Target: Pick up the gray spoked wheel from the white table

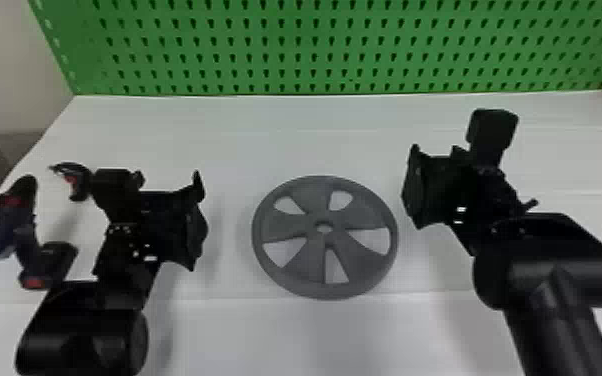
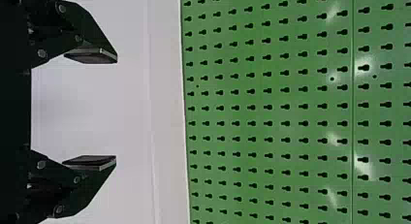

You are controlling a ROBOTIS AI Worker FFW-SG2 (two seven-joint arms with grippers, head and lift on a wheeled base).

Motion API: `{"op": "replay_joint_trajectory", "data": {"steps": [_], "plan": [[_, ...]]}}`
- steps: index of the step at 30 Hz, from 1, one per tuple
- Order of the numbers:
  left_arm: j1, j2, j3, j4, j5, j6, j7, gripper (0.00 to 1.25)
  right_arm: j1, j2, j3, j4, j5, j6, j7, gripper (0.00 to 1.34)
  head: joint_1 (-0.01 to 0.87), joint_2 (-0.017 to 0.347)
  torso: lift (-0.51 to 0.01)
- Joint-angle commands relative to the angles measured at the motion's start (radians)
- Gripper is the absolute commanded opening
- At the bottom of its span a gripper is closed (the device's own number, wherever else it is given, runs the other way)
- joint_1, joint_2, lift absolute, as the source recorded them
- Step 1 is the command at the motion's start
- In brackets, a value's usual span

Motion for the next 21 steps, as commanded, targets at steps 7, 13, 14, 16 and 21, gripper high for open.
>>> {"op": "replay_joint_trajectory", "data": {"steps": [7,13,14,16,21], "plan": [[0.002,0.002,0.003,-0.002,0.000,0.000,0.000,1.12,-0.131,-0.026,0.000,-0.054,-0.035,0.324,0.000,0.83,0.767,0.035,-0.107],[0.002,0.000,0.002,-0.003,0.000,0.000,0.000,1.12,-0.227,-0.043,0.011,-0.048,-0.057,0.532,0.000,0.83,0.767,0.035,-0.107],[0.002,0.000,0.002,-0.003,0.000,0.000,0.000,1.12,-0.240,-0.045,0.011,-0.045,-0.063,0.560,0.000,0.83,0.767,0.035,-0.107],[0.002,0.000,0.000,-0.002,0.000,0.000,0.000,1.12,-0.269,-0.048,0.008,-0.033,-0.075,0.618,0.000,0.83,0.767,0.035,-0.107],[0.000,0.002,0.000,-0.002,0.000,0.000,0.000,1.12,-0.335,-0.048,0.006,0.024,-0.095,0.736,0.000,0.87,0.767,0.035,-0.107]]}}
